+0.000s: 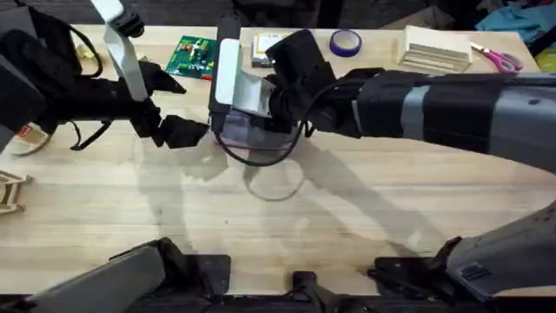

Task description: Unzip the bag, pick up the pens from the table one at a time and place them inside, then zip the bag closed.

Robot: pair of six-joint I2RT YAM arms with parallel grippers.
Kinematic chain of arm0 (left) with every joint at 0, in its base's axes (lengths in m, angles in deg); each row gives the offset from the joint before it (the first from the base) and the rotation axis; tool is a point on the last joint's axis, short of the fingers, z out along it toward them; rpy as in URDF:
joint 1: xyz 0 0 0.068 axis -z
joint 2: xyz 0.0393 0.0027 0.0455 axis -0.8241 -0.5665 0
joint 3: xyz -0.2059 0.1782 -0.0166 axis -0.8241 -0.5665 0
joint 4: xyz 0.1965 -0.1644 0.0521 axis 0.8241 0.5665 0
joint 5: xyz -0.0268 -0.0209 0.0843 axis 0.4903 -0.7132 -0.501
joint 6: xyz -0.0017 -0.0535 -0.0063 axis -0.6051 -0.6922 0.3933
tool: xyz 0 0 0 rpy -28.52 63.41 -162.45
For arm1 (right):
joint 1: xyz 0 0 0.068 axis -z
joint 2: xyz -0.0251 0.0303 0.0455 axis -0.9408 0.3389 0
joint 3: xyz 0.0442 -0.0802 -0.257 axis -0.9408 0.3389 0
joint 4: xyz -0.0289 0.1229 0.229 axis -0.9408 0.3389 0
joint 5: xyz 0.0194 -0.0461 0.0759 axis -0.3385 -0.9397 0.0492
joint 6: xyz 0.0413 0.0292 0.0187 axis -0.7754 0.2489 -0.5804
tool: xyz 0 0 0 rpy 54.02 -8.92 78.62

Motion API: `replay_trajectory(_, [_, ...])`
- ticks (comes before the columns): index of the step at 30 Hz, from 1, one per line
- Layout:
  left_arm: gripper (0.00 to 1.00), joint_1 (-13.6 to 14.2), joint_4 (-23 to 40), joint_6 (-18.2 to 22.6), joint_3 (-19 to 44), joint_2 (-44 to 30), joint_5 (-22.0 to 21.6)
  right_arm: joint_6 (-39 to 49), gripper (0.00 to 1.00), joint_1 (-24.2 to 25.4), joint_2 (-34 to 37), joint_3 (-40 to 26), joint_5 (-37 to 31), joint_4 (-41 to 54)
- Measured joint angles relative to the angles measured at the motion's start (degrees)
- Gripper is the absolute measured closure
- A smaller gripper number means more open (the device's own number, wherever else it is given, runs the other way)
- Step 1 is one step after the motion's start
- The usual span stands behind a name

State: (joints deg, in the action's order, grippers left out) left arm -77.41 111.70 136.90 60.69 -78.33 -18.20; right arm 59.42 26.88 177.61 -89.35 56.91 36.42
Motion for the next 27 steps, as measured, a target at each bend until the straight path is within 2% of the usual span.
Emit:
replay_trajectory(8, [0.007,0.00,0.04,-0.01,0.00,0.00,0.00,-2.52,0.967,0.37,0.48,0.00,2.19,-1.14])
replay_trajectory(10, [0.007,0.00,0.04,0.01,0.00,0.00,0.00,-3.25,0.916,0.37,0.48,0.00,2.34,-1.14])
replay_trajectory(11, [0.007,0.00,0.04,0.01,0.00,0.00,0.00,-3.76,0.849,0.39,0.48,0.00,2.44,-1.17])
replay_trajectory(12, [0.007,0.00,0.04,0.01,0.00,0.00,0.00,-3.84,0.719,0.37,0.48,0.00,2.80,-1.43])
replay_trajectory(17, [0.007,0.00,0.04,0.01,0.00,0.00,0.00,-4.30,0.007,0.44,0.46,-0.04,3.43,-2.00])
replay_trajectory(27, [0.008,0.00,-0.20,0.01,0.00,0.00,0.00,-7.52,0.003,0.42,-0.25,-0.04,4.00,-1.69])
